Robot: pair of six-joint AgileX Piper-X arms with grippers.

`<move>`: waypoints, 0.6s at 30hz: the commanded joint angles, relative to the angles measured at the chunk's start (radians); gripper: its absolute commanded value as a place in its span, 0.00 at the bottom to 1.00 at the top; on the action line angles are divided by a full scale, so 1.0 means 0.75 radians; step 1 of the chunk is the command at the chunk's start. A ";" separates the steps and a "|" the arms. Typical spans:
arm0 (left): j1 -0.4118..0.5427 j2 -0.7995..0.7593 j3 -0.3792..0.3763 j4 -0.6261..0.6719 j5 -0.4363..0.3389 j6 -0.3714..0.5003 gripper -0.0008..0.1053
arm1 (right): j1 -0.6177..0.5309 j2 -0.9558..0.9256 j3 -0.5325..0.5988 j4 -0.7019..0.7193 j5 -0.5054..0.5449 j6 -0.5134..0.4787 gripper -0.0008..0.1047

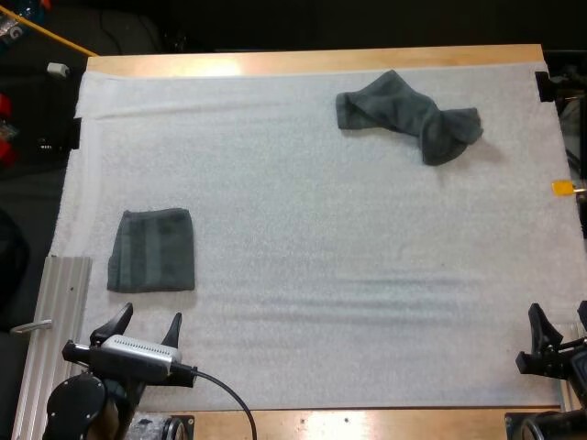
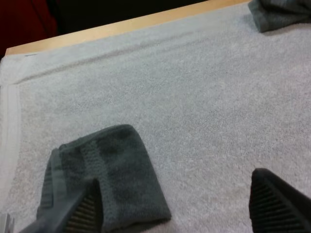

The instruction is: Pick towel from pile, fold and stack

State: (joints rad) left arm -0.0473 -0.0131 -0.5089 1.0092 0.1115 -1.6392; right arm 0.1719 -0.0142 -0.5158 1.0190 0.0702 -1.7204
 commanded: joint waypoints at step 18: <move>0.000 0.191 -0.203 -0.033 0.403 0.016 0.59 | -0.008 0.305 -0.263 -0.020 -0.451 -0.017 0.61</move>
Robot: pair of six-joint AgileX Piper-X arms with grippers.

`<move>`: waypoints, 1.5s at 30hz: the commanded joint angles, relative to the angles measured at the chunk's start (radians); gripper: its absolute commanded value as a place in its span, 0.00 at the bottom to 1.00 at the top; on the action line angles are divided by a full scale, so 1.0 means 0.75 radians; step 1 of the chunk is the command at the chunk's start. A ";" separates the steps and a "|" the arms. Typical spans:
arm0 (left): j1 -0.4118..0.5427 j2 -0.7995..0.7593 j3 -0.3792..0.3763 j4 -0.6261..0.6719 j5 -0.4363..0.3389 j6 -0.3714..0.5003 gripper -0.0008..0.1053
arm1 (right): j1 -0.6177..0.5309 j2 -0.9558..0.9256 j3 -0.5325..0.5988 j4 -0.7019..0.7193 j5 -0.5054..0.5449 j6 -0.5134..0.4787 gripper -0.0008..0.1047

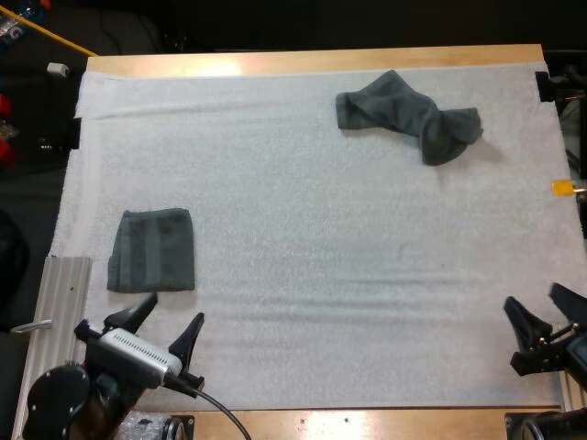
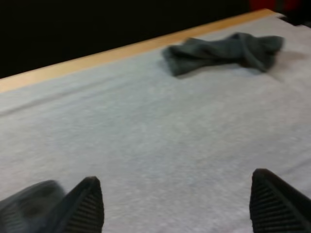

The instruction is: Pick towel from pile, fold and stack

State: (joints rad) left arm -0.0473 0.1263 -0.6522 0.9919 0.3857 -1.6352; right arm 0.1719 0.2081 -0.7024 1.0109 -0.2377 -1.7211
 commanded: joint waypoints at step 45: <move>-0.065 0.144 -0.043 -0.015 0.200 0.053 0.59 | -0.005 1.788 -0.791 -0.485 0.071 0.072 0.61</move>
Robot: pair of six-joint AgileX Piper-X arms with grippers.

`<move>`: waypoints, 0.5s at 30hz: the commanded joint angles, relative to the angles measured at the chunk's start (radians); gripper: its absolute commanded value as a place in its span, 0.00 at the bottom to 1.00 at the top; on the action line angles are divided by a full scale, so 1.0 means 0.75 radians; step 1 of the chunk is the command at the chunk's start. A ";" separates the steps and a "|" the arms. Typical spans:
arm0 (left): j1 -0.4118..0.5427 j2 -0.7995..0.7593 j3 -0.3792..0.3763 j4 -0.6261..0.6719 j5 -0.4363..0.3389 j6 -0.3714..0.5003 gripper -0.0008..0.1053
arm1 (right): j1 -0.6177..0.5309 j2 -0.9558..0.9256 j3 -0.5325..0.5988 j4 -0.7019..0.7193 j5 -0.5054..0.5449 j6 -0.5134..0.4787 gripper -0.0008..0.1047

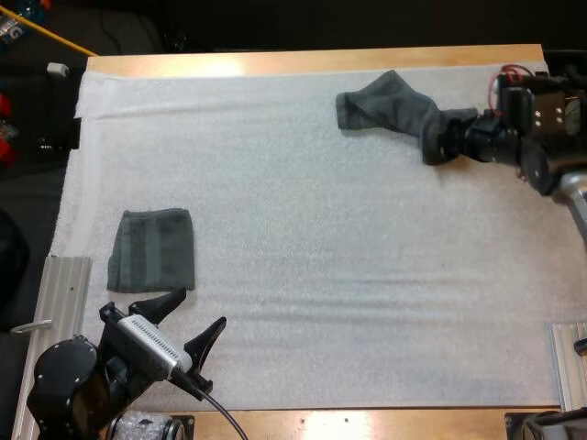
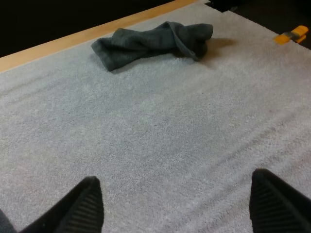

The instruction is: Pick towel from pile, fold and stack

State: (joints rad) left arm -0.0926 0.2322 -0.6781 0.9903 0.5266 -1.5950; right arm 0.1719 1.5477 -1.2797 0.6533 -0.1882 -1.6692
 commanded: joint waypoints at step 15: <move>-0.005 0.003 -0.009 -0.013 0.012 0.000 0.59 | 0.009 0.439 -0.210 -0.052 0.047 0.017 0.61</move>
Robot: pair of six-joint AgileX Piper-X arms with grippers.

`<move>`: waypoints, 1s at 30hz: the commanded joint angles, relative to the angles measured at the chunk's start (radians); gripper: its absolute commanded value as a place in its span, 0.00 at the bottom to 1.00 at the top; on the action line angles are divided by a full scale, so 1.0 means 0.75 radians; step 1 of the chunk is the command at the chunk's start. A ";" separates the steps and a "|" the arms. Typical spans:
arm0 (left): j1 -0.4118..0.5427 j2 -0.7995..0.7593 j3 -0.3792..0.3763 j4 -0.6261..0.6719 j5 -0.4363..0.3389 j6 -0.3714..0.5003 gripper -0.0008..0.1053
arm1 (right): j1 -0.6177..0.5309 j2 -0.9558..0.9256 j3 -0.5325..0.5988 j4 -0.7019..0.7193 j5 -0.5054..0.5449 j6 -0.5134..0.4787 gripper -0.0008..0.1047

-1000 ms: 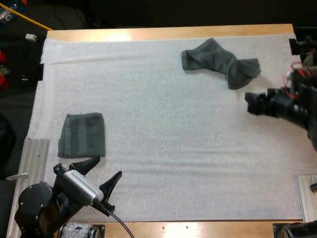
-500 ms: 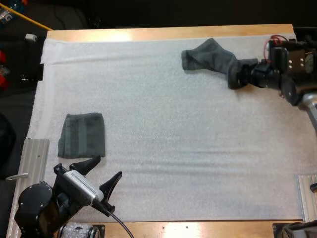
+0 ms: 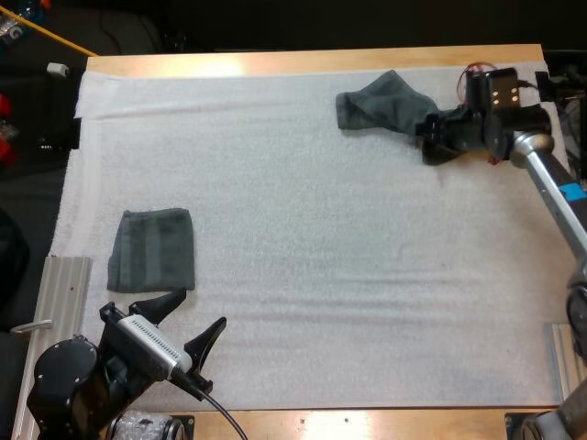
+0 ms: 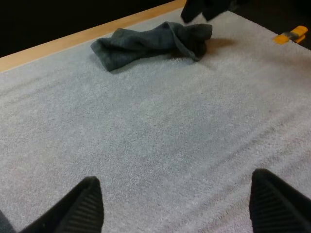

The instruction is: Pick towel from pile, fold and stack

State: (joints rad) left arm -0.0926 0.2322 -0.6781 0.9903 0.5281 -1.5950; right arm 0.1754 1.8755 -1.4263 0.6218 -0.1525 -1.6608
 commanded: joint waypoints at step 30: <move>-0.005 0.003 -0.009 -0.013 0.010 -0.024 0.59 | 0.077 -0.018 -0.095 0.054 0.203 -0.047 0.01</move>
State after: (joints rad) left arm -0.0926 0.2322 -0.6781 0.9903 0.5281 -1.6002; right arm 0.2290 1.8925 -1.4859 0.6516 0.0000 -1.6768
